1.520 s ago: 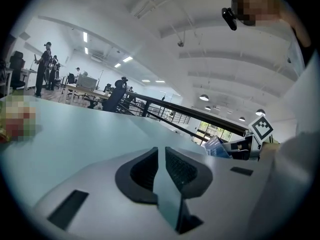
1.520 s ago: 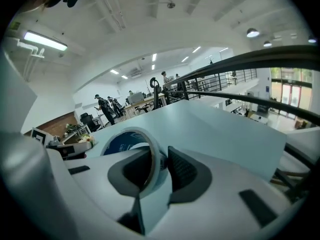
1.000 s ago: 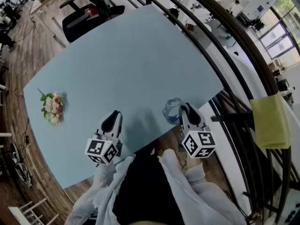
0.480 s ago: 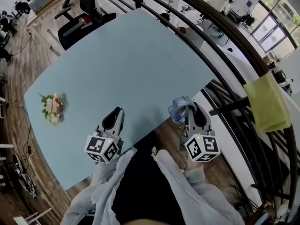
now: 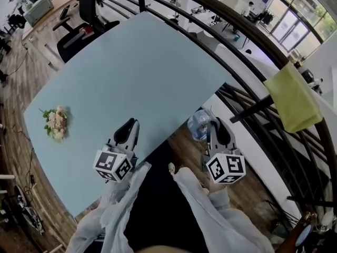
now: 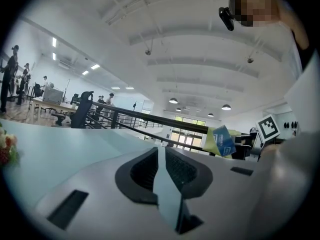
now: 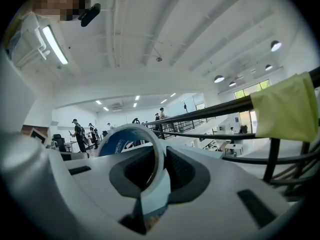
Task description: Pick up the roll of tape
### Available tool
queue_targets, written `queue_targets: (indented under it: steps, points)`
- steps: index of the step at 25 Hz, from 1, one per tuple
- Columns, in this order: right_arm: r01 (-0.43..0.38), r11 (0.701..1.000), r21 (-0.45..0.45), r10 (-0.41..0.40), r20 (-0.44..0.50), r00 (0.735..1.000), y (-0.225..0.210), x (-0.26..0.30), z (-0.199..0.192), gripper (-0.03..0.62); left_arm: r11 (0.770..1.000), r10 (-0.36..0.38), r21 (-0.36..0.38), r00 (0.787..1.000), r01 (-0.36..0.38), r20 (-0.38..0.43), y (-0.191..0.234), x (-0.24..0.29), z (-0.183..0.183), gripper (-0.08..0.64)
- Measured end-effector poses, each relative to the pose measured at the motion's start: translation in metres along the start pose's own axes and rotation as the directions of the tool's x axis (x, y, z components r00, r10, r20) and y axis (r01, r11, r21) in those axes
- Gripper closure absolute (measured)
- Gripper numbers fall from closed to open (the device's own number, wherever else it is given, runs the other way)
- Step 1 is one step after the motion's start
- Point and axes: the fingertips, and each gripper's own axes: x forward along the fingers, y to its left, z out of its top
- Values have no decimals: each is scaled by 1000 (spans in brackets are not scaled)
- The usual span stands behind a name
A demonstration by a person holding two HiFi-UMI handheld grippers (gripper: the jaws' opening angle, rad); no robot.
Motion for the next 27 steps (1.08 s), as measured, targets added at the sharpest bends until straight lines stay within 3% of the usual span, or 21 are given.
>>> queue_targets:
  steps: [9, 19, 27]
  points:
    - [26, 1000, 0, -26, -10, 1000, 3, -18, -10, 520, 999, -37, 5, 999, 37, 18, -11, -9, 2, 502]
    - [45, 998, 36, -44, -18, 999, 10, -17, -13, 521, 997, -55, 50, 998, 57, -28, -6, -7, 1, 515]
    - [47, 998, 47, -46, -23, 999, 11, -19, -17, 522, 996, -75, 36, 996, 77, -38, -15, -4, -5, 529]
